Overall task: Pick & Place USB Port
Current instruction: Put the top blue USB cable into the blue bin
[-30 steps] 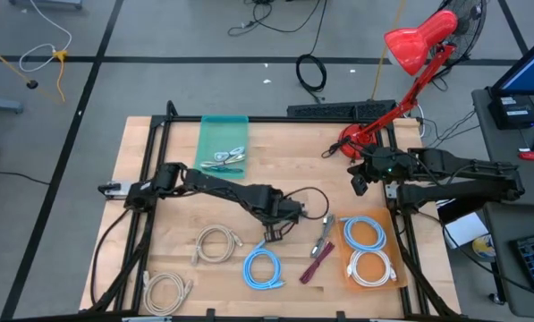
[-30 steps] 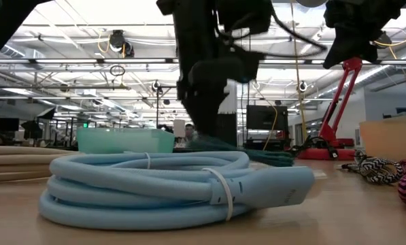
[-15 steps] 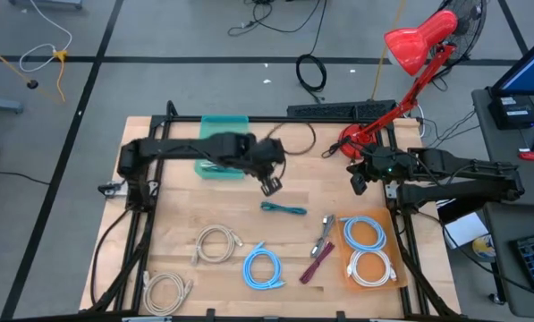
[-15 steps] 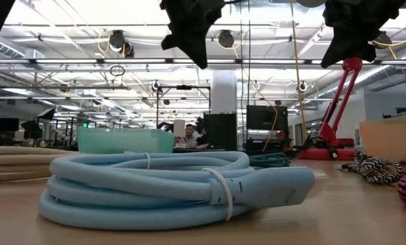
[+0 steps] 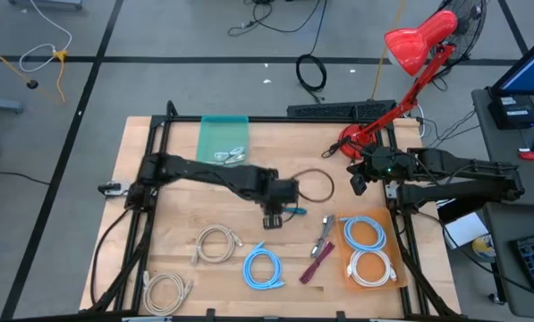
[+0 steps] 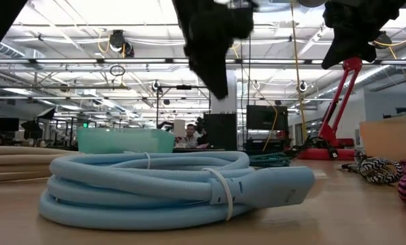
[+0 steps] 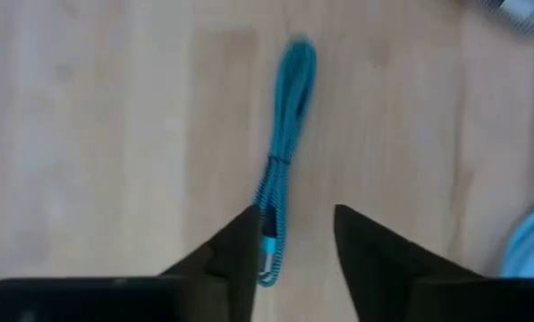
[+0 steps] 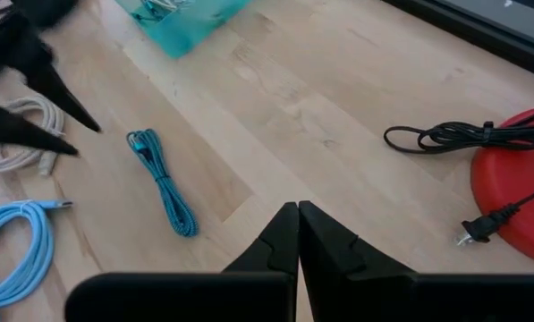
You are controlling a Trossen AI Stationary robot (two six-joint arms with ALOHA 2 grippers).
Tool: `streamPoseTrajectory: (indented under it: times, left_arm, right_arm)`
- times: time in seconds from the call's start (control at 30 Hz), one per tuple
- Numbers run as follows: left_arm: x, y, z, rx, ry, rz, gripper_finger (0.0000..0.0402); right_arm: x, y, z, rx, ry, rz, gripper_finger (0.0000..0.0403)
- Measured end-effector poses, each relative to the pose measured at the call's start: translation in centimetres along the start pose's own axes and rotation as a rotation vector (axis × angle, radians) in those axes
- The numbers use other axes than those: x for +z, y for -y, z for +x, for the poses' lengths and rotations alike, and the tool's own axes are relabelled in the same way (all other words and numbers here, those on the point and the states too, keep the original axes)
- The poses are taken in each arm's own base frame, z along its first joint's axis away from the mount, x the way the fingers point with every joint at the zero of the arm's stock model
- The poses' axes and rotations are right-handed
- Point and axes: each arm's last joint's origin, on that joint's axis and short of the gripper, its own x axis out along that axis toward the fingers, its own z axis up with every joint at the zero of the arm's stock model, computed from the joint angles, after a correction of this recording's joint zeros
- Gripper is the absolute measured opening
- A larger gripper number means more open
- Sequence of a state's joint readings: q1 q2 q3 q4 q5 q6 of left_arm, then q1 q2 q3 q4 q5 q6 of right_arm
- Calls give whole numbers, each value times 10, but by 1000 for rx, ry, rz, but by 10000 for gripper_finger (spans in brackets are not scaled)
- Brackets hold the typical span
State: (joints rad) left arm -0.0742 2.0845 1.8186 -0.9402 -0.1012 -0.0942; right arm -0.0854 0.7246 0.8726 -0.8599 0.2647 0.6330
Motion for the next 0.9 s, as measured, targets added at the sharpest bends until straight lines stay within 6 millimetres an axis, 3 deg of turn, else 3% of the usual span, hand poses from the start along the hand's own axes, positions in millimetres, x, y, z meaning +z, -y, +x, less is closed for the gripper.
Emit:
streamPoseTrajectory:
  times: [0.2,0.4,0.63,0.9]
  left_arm:
    - [-6,14,40,5,-98,36,214]
    - [-12,18,66,12,-157,53,242]
    - [-11,13,72,103,-148,90,244]
    - [-10,0,77,71,-145,67,233]
  right_arm:
    - [-1,0,0,-4,-6,-13,0]
    - [-1,1,0,-7,-12,-20,0]
    - [-3,1,2,-9,-16,-22,0]
    - [-15,4,19,5,-55,26,0]
